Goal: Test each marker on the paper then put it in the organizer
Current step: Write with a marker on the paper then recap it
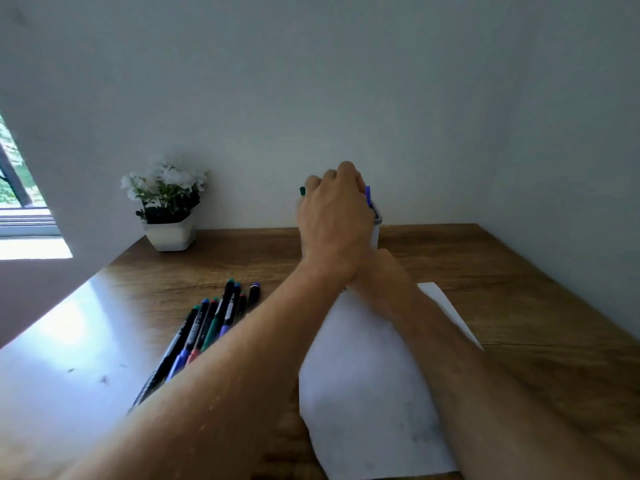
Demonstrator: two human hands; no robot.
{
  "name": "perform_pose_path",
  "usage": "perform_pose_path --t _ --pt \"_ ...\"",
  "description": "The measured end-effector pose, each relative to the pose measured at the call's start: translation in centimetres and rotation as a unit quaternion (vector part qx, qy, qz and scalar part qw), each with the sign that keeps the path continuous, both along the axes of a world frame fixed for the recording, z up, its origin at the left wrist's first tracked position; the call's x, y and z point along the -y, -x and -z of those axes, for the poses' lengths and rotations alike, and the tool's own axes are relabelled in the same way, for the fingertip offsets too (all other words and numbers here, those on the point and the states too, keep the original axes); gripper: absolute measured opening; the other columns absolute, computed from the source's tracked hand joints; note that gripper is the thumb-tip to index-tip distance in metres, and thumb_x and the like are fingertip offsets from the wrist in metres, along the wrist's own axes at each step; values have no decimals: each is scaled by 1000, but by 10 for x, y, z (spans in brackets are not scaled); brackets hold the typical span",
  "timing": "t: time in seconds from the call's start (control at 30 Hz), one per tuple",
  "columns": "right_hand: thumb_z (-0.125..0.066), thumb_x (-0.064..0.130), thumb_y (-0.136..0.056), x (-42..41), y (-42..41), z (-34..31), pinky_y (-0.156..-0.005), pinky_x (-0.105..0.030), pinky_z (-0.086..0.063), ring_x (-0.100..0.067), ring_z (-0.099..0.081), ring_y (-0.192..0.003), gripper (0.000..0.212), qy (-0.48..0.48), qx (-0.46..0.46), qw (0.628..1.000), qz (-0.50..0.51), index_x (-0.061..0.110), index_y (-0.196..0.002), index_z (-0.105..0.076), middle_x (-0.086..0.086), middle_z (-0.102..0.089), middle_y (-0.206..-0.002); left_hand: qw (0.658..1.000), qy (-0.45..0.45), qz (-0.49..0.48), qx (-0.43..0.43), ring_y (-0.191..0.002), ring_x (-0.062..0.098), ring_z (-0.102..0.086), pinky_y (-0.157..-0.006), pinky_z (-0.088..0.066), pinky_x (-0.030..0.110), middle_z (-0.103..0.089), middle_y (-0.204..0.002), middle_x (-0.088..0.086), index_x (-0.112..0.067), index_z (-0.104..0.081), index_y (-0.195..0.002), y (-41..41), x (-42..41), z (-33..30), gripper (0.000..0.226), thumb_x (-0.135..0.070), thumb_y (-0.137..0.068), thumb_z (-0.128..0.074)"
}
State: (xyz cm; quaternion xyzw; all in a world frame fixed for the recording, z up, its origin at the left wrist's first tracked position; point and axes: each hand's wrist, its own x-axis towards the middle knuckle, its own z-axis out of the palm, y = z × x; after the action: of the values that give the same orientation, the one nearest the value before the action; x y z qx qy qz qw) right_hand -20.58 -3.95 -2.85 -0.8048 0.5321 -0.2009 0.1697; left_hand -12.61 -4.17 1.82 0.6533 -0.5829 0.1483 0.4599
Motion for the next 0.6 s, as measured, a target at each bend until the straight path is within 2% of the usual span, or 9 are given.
perform_pose_path --t 0.07,0.1,0.17,0.2,0.27,0.33,0.37,0.47,0.6 --pt "-42 22 -104 -6 0 -3 -85 -34 -44 -29 -60 -110 28 -18 0 1000 2 2 -113 -60 -15 -64 -116 996 -68 -29 50 -108 25 -50 -85 -40 38 -60 -113 1 -24 -55 -114 -6 -24 3 26 -18 -89 -53" --pt "-40 24 -105 -9 0 -3 -82 -32 -44 -25 -60 -106 32 -17 -6 1000 -3 2 -115 -61 -13 -64 -119 988 -126 -51 76 -115 28 -49 -91 -38 43 -57 -121 4 -24 -53 -121 -11 -36 7 32 -21 -89 -54" --pt "-42 31 -102 -11 0 2 -65 -29 -43 -19 -61 -83 37 -4 37 999 -9 4 -98 -68 -13 -70 -104 957 -244 -102 119 -130 38 -40 -105 -28 60 -49 -135 9 -22 -45 -133 -22 -58 15 45 -23 -89 -54" --pt "-44 34 -100 -13 0 3 -61 -28 -41 -18 -60 -74 40 -5 74 997 -6 5 -89 -69 -12 -71 -94 938 -294 -128 130 -136 44 -33 -109 -17 70 -44 -141 12 -21 -41 -137 -30 -66 21 49 -22 -90 -52" --pt "-44 38 -97 -13 0 7 -61 -26 -42 -15 -61 -73 41 -6 96 995 5 11 -80 -69 -7 -70 -86 897 -384 -180 124 -143 52 -14 -104 0 80 -32 -152 15 -21 -34 -145 -46 -79 35 55 -27 -92 -47" --pt "-44 40 -97 -13 1 8 -61 -26 -42 -14 -62 -77 41 -13 92 996 8 14 -79 -70 -2 -69 -86 854 -466 -217 80 -144 56 1 -98 4 84 -15 -161 13 -25 -22 -153 -62 -86 49 63 -39 -95 -43" --pt "-44 41 -97 -14 2 6 -60 -26 -40 -13 -61 -78 41 -15 93 996 8 15 -79 -70 -1 -69 -86 839 -495 -223 44 -143 56 6 -96 3 86 -8 -164 10 -27 -15 -155 -68 -89 54 64 -39 -97 -38" --pt "-43 41 -98 -16 3 6 -60 -26 -35 -10 -59 -77 42 -19 98 995 2 16 -78 -70 1 -67 -84 829 -520 -205 -27 -143 55 8 -95 -4 87 2 -165 3 -35 -8 -155 -74 -89 58 62 -28 -99 -33" --pt "-43 41 -99 -13 1 8 -64 -27 -37 -8 -57 -76 42 -15 99 995 -5 19 -75 -68 7 -63 -78 847 -501 -176 -18 -146 46 -1 -106 -9 77 -2 -165 0 -34 -13 -155 -70 -71 59 59 -29 -100 -34"
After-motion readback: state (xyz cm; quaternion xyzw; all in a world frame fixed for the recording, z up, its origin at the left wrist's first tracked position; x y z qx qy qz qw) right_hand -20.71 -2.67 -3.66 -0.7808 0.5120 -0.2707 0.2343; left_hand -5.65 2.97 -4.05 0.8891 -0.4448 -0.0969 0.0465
